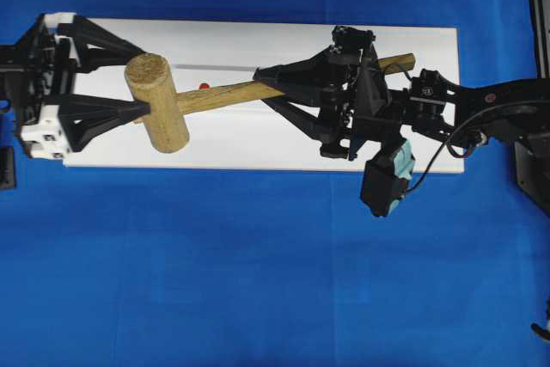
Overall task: Hit the mark with a hammer.
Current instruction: 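Close the left gripper around the mallet head, then open the right gripper and regrasp the handle nearer its end, then open the left gripper and move the mallet over the red dots, then swing the mallet head down onto a red dot with the right gripper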
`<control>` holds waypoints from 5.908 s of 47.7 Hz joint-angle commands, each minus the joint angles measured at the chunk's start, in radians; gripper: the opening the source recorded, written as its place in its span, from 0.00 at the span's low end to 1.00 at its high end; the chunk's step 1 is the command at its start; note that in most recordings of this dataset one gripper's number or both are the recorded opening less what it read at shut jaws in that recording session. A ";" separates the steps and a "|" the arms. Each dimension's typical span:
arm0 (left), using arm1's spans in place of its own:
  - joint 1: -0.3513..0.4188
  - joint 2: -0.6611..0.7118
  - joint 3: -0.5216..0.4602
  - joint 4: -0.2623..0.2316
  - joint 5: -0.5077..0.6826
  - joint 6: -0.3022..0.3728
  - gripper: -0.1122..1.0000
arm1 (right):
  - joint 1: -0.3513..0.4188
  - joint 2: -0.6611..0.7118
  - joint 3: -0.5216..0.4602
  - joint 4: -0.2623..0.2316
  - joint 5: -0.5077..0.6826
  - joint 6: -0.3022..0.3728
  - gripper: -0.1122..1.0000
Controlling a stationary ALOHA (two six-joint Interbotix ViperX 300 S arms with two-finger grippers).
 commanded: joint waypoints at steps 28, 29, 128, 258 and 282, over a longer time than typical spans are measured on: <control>0.003 0.138 -0.115 -0.002 -0.032 -0.044 0.81 | -0.015 -0.011 -0.038 0.061 0.046 0.009 0.19; 0.003 0.138 -0.115 -0.002 -0.031 -0.051 0.77 | -0.015 -0.011 -0.040 0.061 0.049 0.009 0.19; -0.031 0.126 -0.123 0.003 0.143 0.548 0.50 | -0.035 0.081 -0.161 0.686 0.402 0.046 0.95; -0.037 -0.319 0.063 0.002 0.465 0.371 0.92 | -0.095 -0.144 0.066 0.833 0.399 0.046 0.11; -0.032 -0.319 0.066 0.002 0.465 0.370 0.92 | -0.167 -0.106 0.023 0.833 0.471 0.046 0.11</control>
